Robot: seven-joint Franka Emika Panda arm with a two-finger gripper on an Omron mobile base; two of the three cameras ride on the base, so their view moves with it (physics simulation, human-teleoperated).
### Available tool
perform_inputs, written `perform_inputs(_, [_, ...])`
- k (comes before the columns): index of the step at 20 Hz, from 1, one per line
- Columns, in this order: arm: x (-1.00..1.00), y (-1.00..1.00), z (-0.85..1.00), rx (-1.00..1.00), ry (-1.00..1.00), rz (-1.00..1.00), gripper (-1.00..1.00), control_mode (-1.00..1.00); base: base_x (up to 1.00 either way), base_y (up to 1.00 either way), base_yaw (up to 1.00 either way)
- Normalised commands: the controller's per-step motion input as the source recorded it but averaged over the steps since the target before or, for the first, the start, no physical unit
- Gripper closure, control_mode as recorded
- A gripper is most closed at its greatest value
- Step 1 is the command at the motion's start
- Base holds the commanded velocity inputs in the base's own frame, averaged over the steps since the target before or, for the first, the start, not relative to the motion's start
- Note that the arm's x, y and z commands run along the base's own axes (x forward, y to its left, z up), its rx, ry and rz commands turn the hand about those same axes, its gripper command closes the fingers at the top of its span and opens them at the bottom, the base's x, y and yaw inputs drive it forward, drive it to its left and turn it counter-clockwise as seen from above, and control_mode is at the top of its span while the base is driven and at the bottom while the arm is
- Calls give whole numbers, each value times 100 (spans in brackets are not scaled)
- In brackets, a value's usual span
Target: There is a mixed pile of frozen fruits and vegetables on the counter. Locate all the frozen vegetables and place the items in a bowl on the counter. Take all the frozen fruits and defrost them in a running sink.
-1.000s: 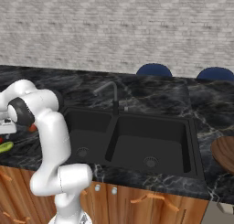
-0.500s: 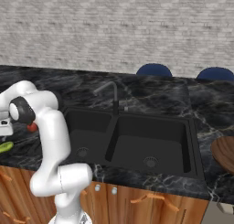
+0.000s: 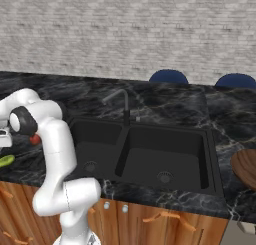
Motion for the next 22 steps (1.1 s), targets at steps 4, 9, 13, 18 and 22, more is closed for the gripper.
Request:
perform_inputs(4, [-8, -37, 24, 0, 3, 0, 100, -100, 0, 0, 0])
perform_inputs(9, [-17, -52, 18, 1, 0, 0, 100, -100, 0, 0, 0])
perform_inputs(13, [-4, -41, 35, 0, -1, -1, 100, -100, 0, 0, 0])
perform_inputs(18, [4, -44, 31, 0, 0, 1, 100, -100, 0, 0, 0])
perform_inputs(22, [0, -49, 20, 0, 0, 1, 100, -100, 0, 0, 0])
